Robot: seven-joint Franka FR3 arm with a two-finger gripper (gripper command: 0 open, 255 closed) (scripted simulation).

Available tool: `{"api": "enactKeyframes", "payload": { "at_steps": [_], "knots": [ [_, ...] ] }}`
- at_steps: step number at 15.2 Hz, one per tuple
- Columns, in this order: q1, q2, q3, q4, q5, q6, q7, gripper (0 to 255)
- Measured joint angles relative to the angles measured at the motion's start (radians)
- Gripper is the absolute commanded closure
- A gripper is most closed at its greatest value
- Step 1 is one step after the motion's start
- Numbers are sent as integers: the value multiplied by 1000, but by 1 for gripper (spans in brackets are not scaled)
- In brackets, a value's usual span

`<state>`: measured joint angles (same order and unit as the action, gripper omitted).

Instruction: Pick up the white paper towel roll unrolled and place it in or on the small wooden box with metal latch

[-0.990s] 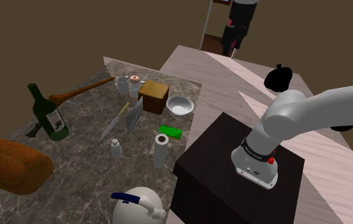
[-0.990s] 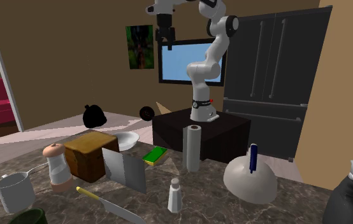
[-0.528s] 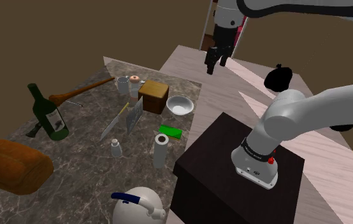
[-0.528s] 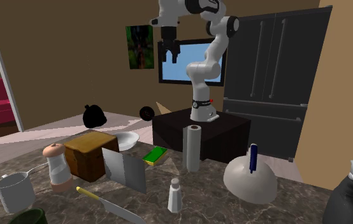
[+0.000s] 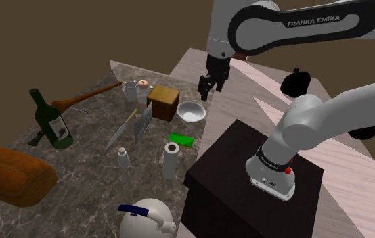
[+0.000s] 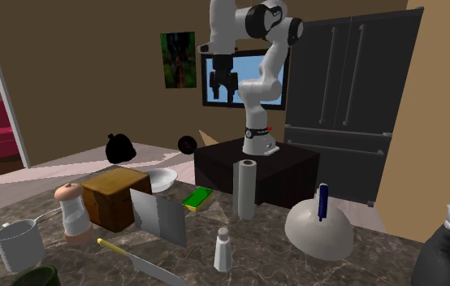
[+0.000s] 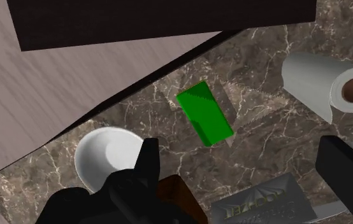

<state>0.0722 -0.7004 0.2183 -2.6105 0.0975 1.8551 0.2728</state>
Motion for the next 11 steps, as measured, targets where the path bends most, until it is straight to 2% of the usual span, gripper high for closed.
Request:
{"api": "enactKeyframes", "payload": {
  "at_steps": [6,11],
  "knots": [
    [35,144,102,-48,63,205,101,0],
    [40,326,188,-31,75,382,191,0]
  ]
}}
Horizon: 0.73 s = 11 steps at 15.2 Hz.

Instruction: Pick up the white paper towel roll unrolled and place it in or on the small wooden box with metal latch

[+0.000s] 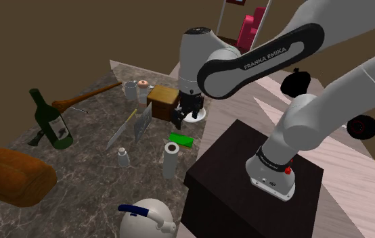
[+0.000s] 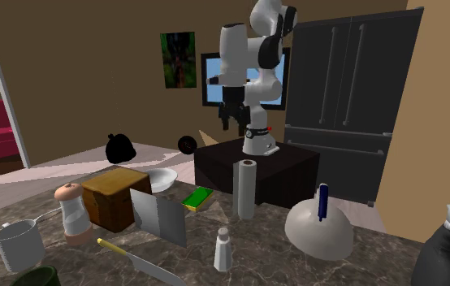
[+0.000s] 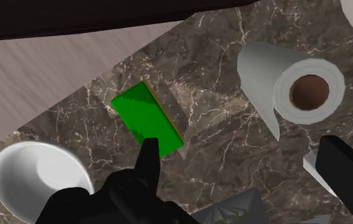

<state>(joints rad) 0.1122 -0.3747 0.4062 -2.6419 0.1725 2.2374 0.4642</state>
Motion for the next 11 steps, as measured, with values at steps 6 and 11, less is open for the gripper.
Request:
{"api": "enactKeyframes", "payload": {
  "at_steps": [6,11],
  "knots": [
    [-10,257,103,59,-75,206,161,0],
    [-13,374,122,84,-156,291,248,0]
  ]
}}
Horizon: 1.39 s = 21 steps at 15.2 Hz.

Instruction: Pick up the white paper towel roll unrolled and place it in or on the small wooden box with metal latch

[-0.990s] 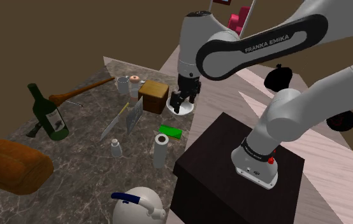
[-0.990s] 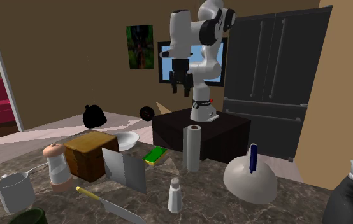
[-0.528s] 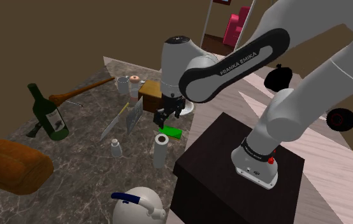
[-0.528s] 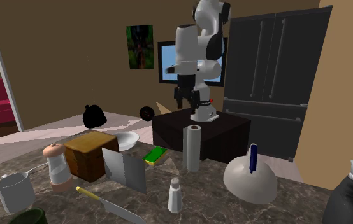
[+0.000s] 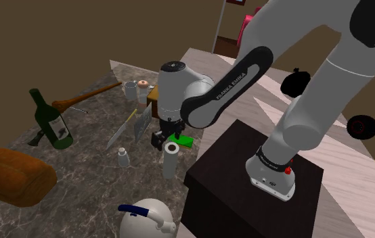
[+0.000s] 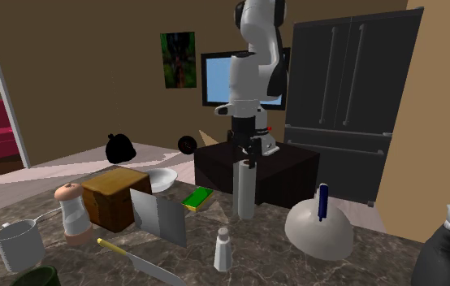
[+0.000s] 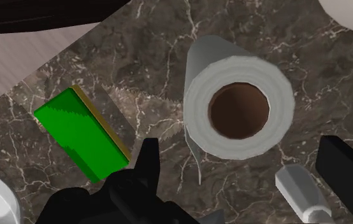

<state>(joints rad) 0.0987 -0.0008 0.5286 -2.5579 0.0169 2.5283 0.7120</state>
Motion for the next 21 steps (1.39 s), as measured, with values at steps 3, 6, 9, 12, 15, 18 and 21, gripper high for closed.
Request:
{"api": "enactKeyframes", "payload": {
  "at_steps": [3,6,9,12,15,18,21],
  "knots": [
    [-1,47,-4,-5,-43,46,30,0],
    [0,68,-7,-10,-63,69,47,0],
    [0,70,-8,-11,-65,72,47,0],
    [0,70,-8,-11,-65,73,47,255],
    [0,70,-8,-12,-65,73,47,255],
    [0,70,-8,-12,-65,73,47,255],
    [0,70,-8,-12,-65,73,47,255]
  ]
}}
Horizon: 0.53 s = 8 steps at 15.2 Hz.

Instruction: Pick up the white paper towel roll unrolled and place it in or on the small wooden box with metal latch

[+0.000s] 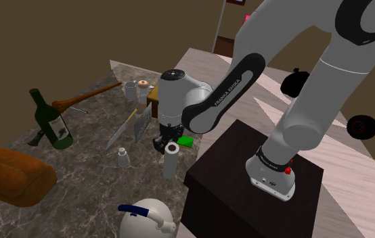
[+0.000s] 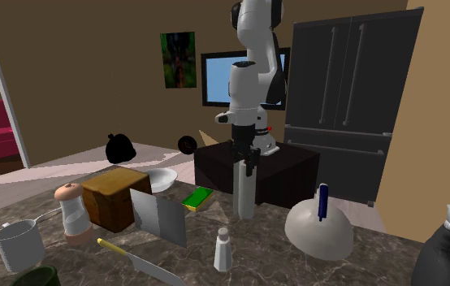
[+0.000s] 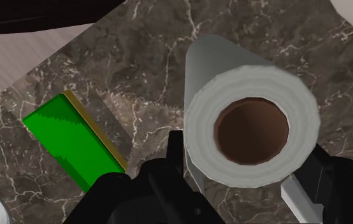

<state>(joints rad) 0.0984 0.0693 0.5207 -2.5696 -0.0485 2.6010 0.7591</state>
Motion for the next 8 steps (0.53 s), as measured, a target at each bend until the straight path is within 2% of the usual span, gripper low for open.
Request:
{"api": "enactKeyframes", "payload": {
  "at_steps": [8],
  "knots": [
    [1,-109,11,12,98,-106,-69,255]
  ]
}}
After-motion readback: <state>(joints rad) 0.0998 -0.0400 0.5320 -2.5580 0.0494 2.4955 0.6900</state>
